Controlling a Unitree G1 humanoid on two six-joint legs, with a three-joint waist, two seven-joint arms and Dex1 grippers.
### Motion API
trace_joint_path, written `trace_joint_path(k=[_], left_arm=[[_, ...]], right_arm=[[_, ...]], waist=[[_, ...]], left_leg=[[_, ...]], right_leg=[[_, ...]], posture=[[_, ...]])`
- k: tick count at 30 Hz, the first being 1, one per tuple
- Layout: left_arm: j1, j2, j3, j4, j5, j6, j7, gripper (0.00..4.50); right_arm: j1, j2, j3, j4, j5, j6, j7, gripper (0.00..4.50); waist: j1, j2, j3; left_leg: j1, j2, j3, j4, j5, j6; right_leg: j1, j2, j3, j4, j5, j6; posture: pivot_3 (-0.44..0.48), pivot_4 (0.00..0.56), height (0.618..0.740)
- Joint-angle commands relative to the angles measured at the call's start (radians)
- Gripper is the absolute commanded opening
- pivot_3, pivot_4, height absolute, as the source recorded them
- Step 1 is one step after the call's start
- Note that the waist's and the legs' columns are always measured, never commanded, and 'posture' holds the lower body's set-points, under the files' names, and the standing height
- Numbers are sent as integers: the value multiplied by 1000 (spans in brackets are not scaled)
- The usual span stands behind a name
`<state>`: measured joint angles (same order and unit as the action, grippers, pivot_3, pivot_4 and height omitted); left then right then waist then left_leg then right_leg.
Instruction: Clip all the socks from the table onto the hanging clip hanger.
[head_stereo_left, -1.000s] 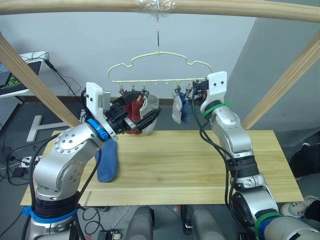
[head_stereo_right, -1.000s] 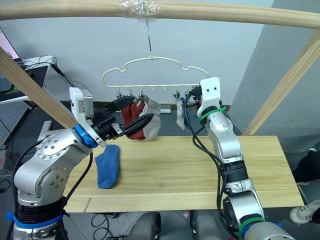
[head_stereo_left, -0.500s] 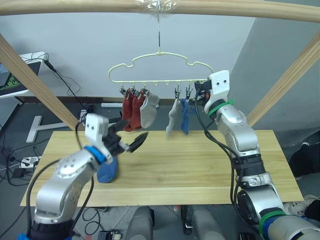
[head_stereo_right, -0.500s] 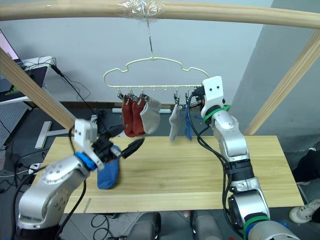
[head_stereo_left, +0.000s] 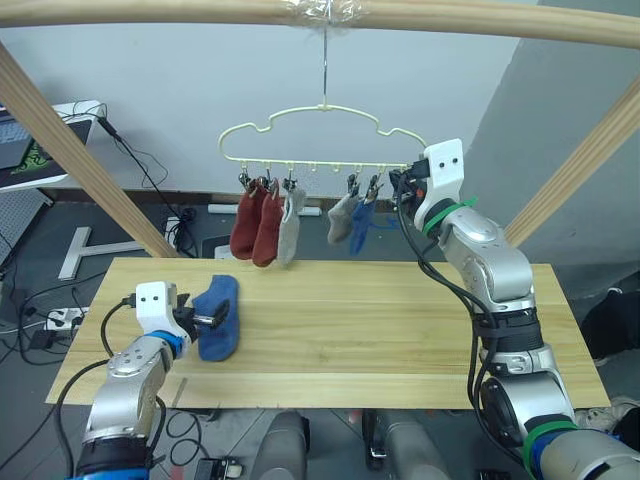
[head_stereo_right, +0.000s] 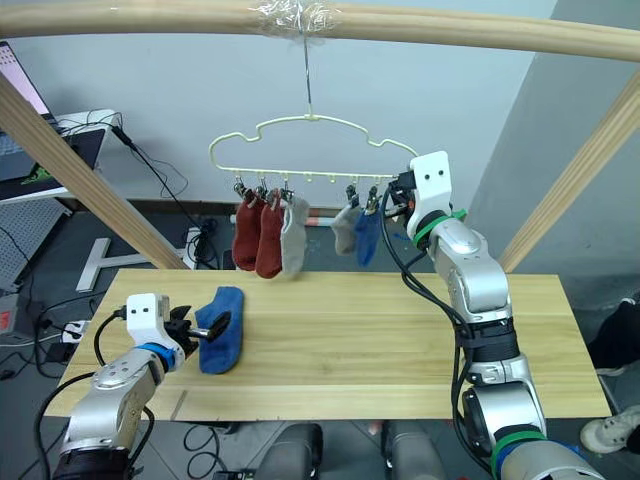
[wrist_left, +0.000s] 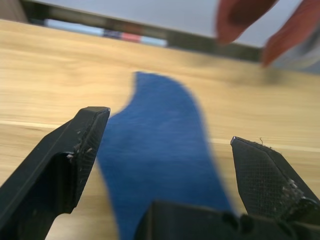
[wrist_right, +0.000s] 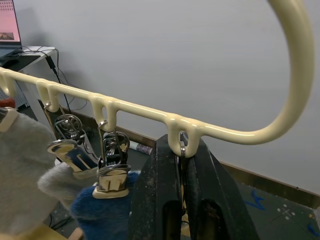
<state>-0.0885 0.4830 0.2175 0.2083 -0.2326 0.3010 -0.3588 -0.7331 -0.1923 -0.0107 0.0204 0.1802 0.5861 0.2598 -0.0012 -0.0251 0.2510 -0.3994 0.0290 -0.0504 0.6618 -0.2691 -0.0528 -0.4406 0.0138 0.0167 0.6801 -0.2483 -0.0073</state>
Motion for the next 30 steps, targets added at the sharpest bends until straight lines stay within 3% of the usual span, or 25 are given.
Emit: trace_joint_path(k=[1, 14, 30], left_arm=[[-42, -11, -2, 94, 28, -63, 2, 4500], [-147, -32, -49, 340, 72, -183, -81, 4500], [-164, -33, -22, 204, 18, -150, -110, 4500]], right_arm=[[-12, -13, -16, -51, 11, 14, 3, 15], [-9, -22, -18, -79, 10, 47, 4, 15], [-11, -18, -26, -91, 12, 60, -8, 15]], waist=[[0, 0, 0], [0, 0, 0], [-2, 0, 0]], left_leg=[[0, 0, 0, 0, 0, 0], [0, 0, -1, 0, 0, 0], [0, 0, -1, 0, 0, 0]], right_leg=[[0, 0, 0, 0, 0, 0], [0, -1, -1, 1, 0, 0], [0, -1, -1, 1, 0, 0]], posture=[[59, 226, 740], [42, 221, 740], [34, 229, 740]])
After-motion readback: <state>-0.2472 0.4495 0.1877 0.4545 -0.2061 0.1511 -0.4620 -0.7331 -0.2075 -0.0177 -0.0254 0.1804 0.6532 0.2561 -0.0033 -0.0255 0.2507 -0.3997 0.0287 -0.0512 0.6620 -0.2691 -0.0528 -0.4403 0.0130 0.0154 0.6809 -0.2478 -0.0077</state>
